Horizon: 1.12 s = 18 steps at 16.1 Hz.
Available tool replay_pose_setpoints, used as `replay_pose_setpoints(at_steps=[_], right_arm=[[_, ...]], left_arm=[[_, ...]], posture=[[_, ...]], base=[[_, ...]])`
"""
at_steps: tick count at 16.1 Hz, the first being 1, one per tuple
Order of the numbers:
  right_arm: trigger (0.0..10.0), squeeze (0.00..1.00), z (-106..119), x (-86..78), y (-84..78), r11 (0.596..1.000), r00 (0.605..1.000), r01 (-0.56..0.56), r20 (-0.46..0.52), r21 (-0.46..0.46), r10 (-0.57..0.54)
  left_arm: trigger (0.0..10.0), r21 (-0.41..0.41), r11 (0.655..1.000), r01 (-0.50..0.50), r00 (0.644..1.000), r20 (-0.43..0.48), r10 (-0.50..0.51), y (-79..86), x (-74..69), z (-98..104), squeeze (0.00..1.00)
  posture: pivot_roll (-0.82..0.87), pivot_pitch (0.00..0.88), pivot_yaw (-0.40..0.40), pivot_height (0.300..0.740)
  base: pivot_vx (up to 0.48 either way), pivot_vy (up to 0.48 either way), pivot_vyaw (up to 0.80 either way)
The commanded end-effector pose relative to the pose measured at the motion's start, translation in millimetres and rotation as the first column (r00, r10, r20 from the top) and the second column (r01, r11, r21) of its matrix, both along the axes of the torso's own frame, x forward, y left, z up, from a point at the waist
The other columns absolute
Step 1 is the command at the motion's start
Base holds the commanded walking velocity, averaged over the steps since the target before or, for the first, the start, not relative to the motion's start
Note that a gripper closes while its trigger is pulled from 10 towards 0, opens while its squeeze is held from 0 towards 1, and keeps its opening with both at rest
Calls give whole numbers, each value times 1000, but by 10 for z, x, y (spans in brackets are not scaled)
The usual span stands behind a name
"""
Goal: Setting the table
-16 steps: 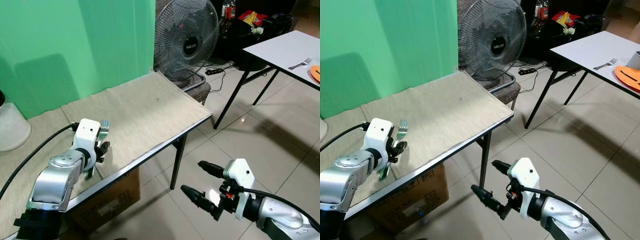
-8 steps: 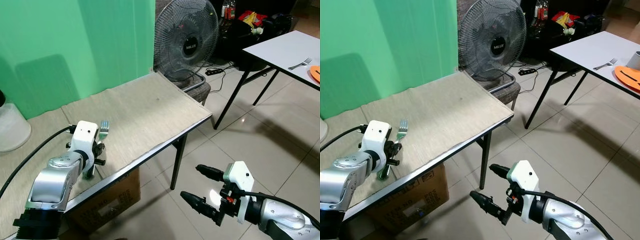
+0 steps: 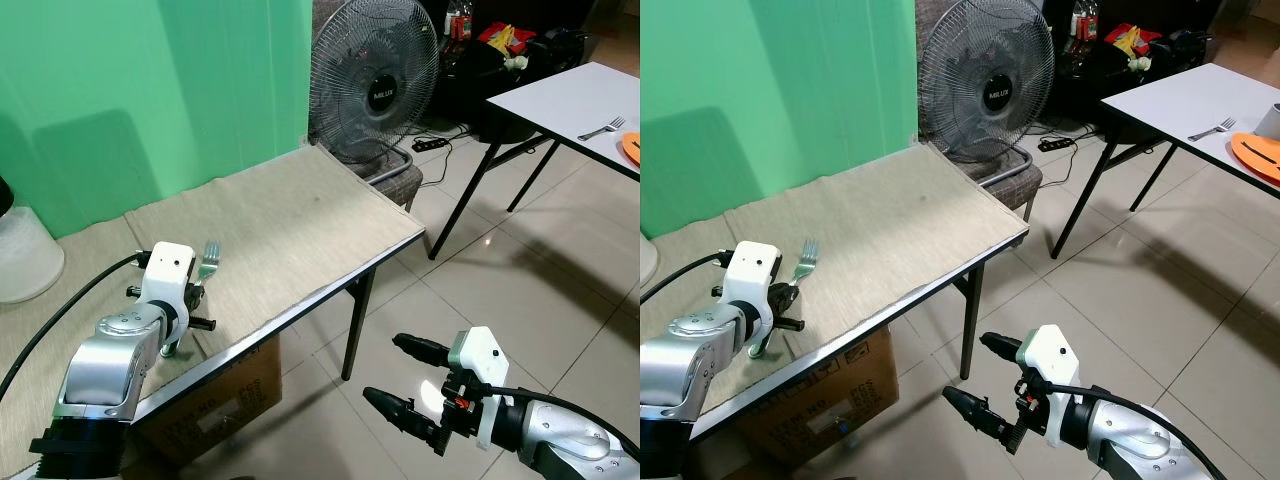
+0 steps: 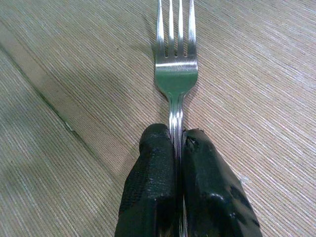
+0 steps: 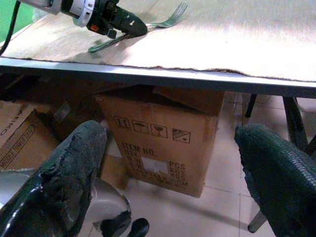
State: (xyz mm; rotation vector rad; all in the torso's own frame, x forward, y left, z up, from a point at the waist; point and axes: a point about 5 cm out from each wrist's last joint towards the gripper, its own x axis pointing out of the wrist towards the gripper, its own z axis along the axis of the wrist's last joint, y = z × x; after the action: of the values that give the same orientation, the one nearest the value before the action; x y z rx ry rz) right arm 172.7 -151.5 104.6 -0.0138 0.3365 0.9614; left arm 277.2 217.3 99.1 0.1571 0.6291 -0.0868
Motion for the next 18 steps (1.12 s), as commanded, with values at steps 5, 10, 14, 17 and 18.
replay_pose_setpoints(at_steps=[5, 10, 14, 17, 18], right_arm=[[10000, 0, 3, 7, -6, 1000, 1000, -10, 12, -8, 10], [10000, 0, 84, 163, -100, 975, 967, 222, 126, 1, -221], [10000, 0, 221, 316, -118, 903, 885, 425, 186, 53, -427], [10000, 0, 312, 310, -36, 864, 849, 484, 167, 136, -502], [10000, 0, 312, 324, -56, 842, 827, 519, 163, 148, -538]], left_arm=[[0, -11, 1000, -14, 1000, -13, 13, -19, 9, -36, 0], [0, -82, 989, 119, 966, 240, -97, -263, 135, 333, 0], [0, -189, 955, 228, 906, 401, -137, -598, 154, 527, 0], [7725, -252, 918, 308, 839, 527, -137, -951, 142, 667, 0], [10000, -240, 921, 307, 833, 536, -138, -1029, 150, 671, 0]], posture=[[-27, 0, -13, 740], [-24, 0, -16, 740], [-18, 0, -21, 740], [-17, 0, -29, 740], [-11, 0, -29, 740]], base=[[0, 0, 0], [0, 0, 0], [0, 0, 0], [0, 0, -260], [0, 0, -800]])
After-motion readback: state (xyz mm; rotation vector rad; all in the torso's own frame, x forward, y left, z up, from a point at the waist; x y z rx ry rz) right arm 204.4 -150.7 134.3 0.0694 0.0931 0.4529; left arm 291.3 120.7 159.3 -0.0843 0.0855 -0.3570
